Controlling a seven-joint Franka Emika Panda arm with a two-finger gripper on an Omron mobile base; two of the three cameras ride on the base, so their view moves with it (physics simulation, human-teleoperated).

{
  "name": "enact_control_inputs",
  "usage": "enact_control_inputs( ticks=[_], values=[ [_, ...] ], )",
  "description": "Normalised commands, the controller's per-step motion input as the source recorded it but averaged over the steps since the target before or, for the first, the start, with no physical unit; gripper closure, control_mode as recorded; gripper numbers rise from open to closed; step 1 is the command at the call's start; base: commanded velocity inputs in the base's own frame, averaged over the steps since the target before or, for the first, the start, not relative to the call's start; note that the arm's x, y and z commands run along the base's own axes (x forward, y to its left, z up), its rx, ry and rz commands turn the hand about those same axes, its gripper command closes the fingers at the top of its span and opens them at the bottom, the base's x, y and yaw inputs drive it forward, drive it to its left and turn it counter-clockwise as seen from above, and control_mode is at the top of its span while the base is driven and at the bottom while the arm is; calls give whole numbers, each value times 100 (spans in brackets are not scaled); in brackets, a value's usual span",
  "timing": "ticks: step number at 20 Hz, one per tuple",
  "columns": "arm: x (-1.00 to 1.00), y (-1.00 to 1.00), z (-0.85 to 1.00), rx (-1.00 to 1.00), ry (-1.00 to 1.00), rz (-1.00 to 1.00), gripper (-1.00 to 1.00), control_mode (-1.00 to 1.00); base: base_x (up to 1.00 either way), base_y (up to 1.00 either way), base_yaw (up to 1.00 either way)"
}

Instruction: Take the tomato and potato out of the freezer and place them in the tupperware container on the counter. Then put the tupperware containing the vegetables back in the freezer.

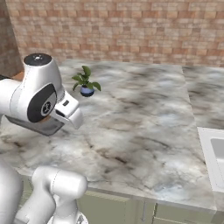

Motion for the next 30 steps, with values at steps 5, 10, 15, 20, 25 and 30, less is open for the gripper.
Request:
enact_control_inputs(
  ticks=[5, 10, 15, 20, 25, 30],
  values=[
    [-71, 0, 26, 3, 10, -3, 100, -100, 0, 0, 0],
    [-44, 0, 18, 6, 8, -2, 100, -100, 0, 0, 0],
    [-71, 0, 13, 2, 3, -2, 100, -100, 0, 0, 0],
    [-43, 0, 1, 0, 4, -3, 100, -100, 0, 0, 0],
    [-1, 1, 0, 0, 7, -1, 100, 100, 0, 4, 0],
    [0, 0, 0, 0, 0, 0, 100, 100, -30, 78, 1]
  ],
)
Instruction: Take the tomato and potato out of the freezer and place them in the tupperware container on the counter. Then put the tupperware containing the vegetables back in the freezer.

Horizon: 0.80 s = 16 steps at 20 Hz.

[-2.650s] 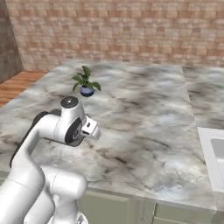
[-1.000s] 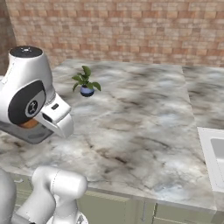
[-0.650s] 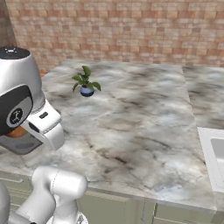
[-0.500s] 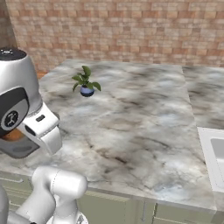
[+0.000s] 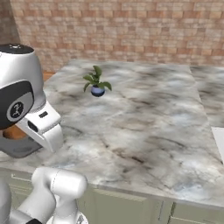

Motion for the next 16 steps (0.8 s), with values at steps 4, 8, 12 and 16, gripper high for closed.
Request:
enact_control_inputs(
  ticks=[4, 8, 12, 16],
  values=[
    [0, 0, 0, 0, 0, 0, 100, 100, -64, 100, 6],
    [0, 0, 0, 0, 0, 0, 100, 100, -37, 100, 7],
    [0, 0, 0, 0, 0, 0, 100, 100, -2, 99, 2],
    [0, 0, 0, 0, 0, 0, 100, 100, 1, 100, 0]
  ],
)
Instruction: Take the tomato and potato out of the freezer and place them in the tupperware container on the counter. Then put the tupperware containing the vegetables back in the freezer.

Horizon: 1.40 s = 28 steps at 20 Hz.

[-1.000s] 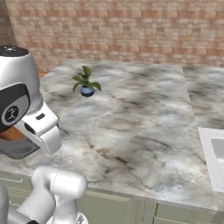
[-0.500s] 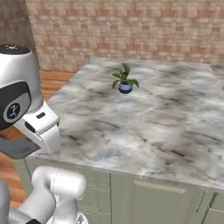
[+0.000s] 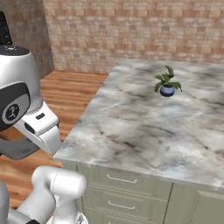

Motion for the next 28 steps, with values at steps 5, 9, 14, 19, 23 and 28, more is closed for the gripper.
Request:
enact_control_inputs(
  ticks=[5, 9, 14, 19, 23, 28],
  values=[
    [0, 0, 0, 0, 0, 0, 100, 100, 0, 94, 3],
    [0, 0, 0, 0, 0, 0, 100, 100, 19, 74, 4],
    [0, 0, 0, 0, 0, 0, 100, 100, 41, 62, 1],
    [0, 0, 0, 0, 0, 0, 100, 100, 58, 54, 0],
    [0, 0, 0, 0, 0, 0, 100, 100, 92, 40, 1],
    [0, 0, 0, 0, 0, 0, 100, 100, 100, 22, 0]
  ],
)
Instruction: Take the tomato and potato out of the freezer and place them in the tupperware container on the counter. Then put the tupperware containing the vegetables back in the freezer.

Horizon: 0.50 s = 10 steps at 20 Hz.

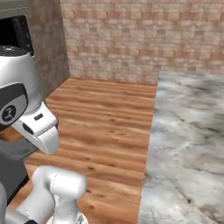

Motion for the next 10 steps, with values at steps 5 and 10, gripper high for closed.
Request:
enact_control_inputs(
  ticks=[5, 10],
  values=[
    [0, 0, 0, 0, 0, 0, 100, 100, 100, 29, 7],
    [0, 0, 0, 0, 0, 0, 100, 100, 100, 37, 28]
  ],
)
